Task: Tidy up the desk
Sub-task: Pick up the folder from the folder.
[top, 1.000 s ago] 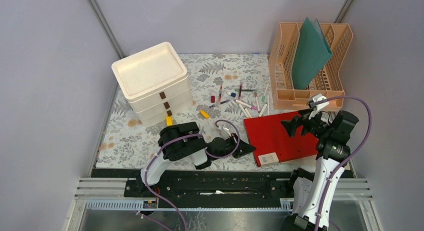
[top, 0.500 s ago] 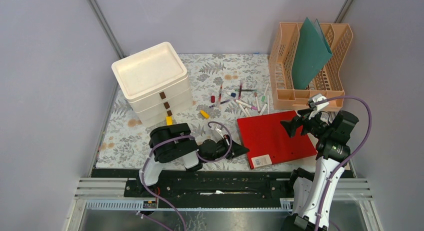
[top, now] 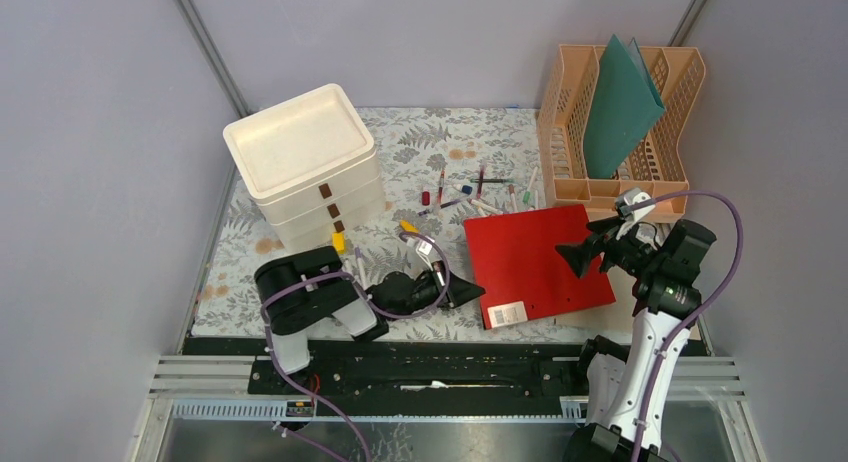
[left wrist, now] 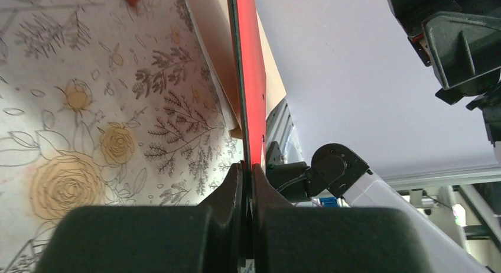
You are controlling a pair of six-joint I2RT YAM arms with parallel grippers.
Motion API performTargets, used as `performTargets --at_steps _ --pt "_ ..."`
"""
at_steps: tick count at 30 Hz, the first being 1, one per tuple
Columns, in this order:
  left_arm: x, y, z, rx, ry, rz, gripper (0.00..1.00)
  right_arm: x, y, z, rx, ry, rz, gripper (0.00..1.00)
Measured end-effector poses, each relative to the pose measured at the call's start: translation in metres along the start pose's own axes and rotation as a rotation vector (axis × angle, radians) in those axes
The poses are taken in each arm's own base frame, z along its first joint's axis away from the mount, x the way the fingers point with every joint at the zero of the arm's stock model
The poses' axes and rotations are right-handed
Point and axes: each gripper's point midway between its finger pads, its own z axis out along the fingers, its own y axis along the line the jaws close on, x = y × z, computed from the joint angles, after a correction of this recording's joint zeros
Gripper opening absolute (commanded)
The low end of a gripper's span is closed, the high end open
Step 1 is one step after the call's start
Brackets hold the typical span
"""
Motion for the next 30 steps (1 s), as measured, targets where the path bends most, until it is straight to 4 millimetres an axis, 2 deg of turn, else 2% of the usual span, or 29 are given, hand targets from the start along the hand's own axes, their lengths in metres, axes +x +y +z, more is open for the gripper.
performTargets --at_steps 9,17,24,30 --pt "-0.021 -0.012 -0.013 -0.005 -0.022 0.266 0.0 0.01 0.022 0.009 -0.15 0.049 -0.003 1.0" --pt "-0.022 -0.01 -0.02 -0.014 0.018 0.527 0.0 -0.002 0.043 0.01 -0.335 0.18 -0.219 1.0" --pt "-0.026 -0.01 -0.028 -0.025 0.045 0.688 0.0 -0.009 0.037 0.007 -0.352 0.254 -0.361 1.0" --pt "-0.024 -0.003 -0.038 -0.042 0.062 0.747 0.0 -0.01 0.016 -0.002 -0.244 0.361 -0.414 1.0"
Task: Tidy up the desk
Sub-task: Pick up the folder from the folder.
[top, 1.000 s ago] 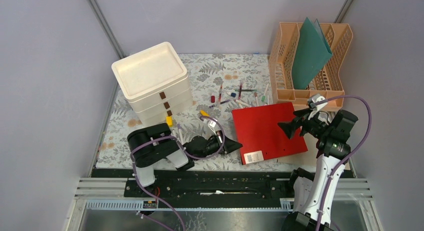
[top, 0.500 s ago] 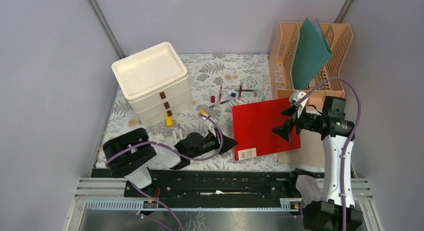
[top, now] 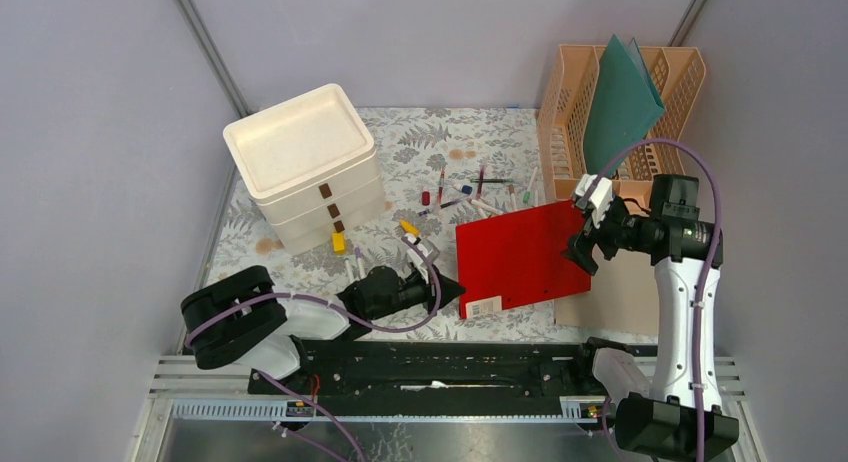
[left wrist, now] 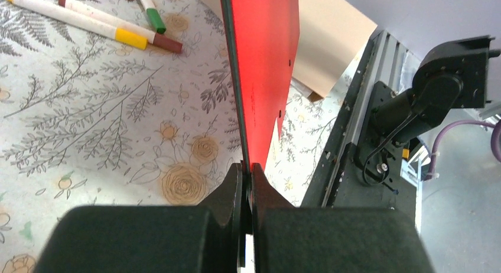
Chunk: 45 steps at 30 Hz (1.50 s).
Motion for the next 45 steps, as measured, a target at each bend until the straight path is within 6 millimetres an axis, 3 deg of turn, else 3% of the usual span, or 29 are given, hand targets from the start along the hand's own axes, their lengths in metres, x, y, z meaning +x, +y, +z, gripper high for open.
performTargets --at_steps 6,13,22,36,45 --pt "0.017 0.008 -0.011 -0.018 0.038 0.013 0.0 0.014 -0.017 -0.001 0.107 0.051 0.092 1.0" --pt "0.019 0.009 -0.021 -0.022 0.033 0.026 0.0 0.052 -0.034 0.005 0.191 0.037 0.272 1.0" --pt "0.02 0.01 -0.022 -0.022 0.035 0.05 0.0 0.074 -0.039 0.035 0.048 -0.033 0.255 1.0" --pt "0.023 0.01 -0.022 -0.007 0.052 0.1 0.0 0.074 -0.066 0.062 -0.155 -0.149 0.159 0.99" --pt "0.025 0.009 -0.02 0.006 0.057 0.112 0.0 0.079 -0.058 0.07 -0.277 -0.187 0.194 0.81"
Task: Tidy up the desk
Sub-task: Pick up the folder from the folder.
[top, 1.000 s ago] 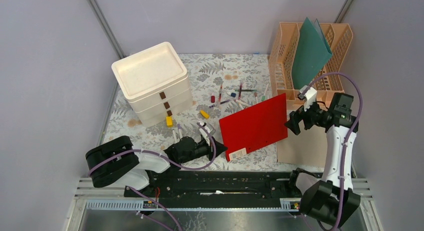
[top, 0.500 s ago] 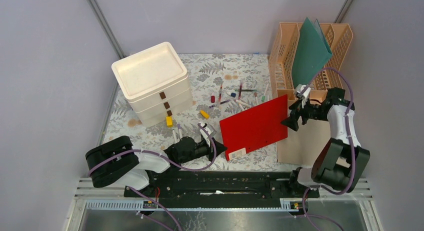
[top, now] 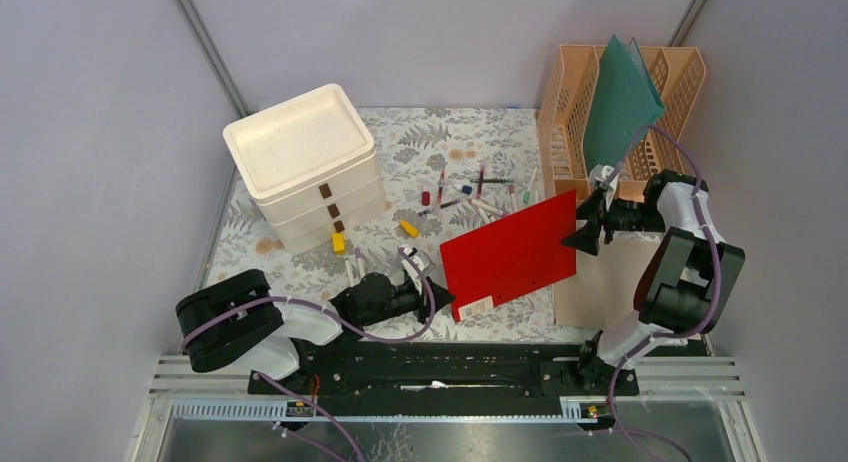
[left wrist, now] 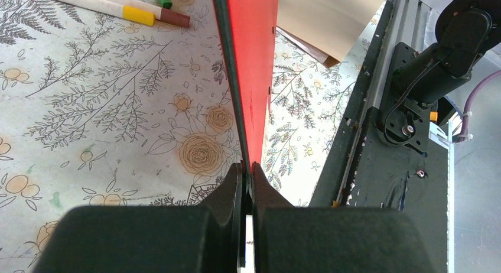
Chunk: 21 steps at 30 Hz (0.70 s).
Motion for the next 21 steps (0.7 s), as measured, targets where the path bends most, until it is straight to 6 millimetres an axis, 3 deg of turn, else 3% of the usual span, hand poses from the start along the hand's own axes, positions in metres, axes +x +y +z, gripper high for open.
performTargets --at_steps 5,21 --pt "0.0 0.0 0.001 0.004 -0.003 0.001 0.03 -0.004 0.008 0.0 -0.039 -0.017 -0.012 0.66" --pt "0.001 -0.001 -0.002 0.001 0.01 -0.003 0.08 -0.019 0.008 -0.011 -0.023 -0.038 -0.172 0.0"
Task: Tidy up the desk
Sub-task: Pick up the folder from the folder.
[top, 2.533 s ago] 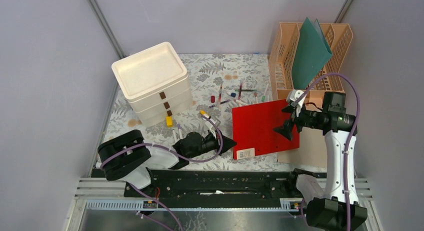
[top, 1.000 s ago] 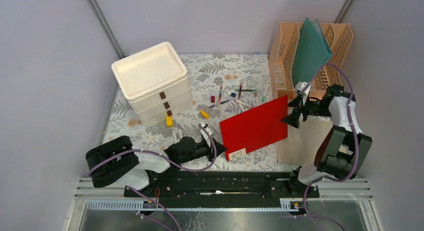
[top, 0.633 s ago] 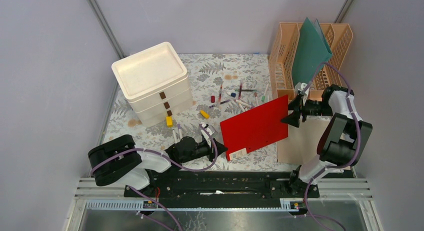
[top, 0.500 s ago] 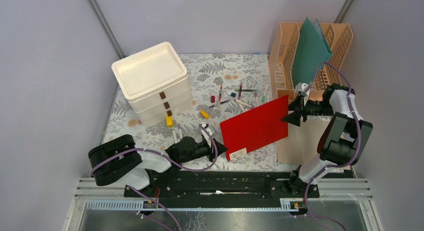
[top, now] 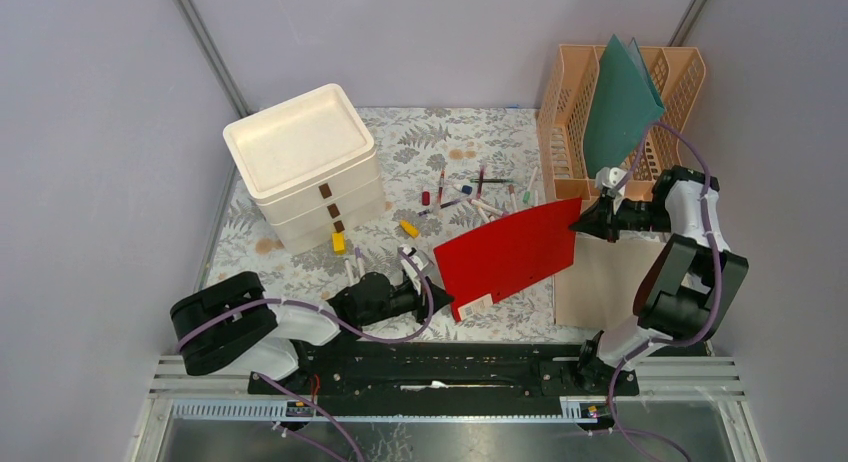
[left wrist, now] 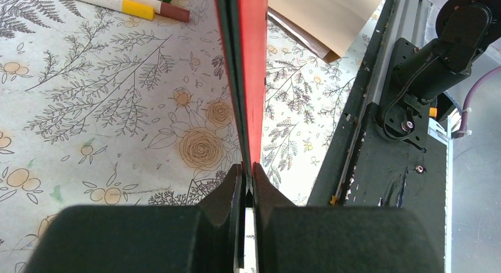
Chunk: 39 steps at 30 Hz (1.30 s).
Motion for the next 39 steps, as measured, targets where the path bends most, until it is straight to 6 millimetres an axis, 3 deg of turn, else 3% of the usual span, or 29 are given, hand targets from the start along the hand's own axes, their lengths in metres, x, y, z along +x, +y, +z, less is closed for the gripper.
performTargets --at_steps 5,11,16,19,24,32,36,39 --pt "0.0 0.001 -0.001 -0.005 0.004 -0.004 0.22 -0.01 0.009 -0.004 0.018 0.013 -0.039 0.0" --pt "-0.005 0.009 -0.006 -0.046 -0.023 -0.006 0.62 -0.015 0.039 -0.005 -0.016 0.044 0.033 0.0" --pt "-0.018 0.008 -0.026 -0.06 -0.098 -0.006 0.84 -0.026 0.062 -0.005 -0.024 0.065 0.043 0.0" --pt "-0.039 0.003 -0.042 -0.057 -0.18 -0.004 0.98 -0.034 0.075 -0.008 -0.003 0.081 0.018 0.0" --pt "-0.084 -0.007 -0.071 -0.054 -0.341 -0.004 0.99 -0.045 0.09 -0.015 0.043 0.115 -0.034 0.0" --pt "-0.141 -0.034 -0.119 -0.002 -0.488 -0.026 0.99 -0.047 0.099 -0.022 0.096 0.175 -0.048 0.0" --pt "-0.176 -0.055 -0.132 0.037 -0.483 -0.012 0.99 -0.05 0.102 -0.025 0.121 0.19 -0.062 0.0" --pt "-0.208 -0.073 -0.13 0.07 -0.452 0.026 0.99 -0.051 0.105 -0.026 0.134 0.196 -0.064 0.0"
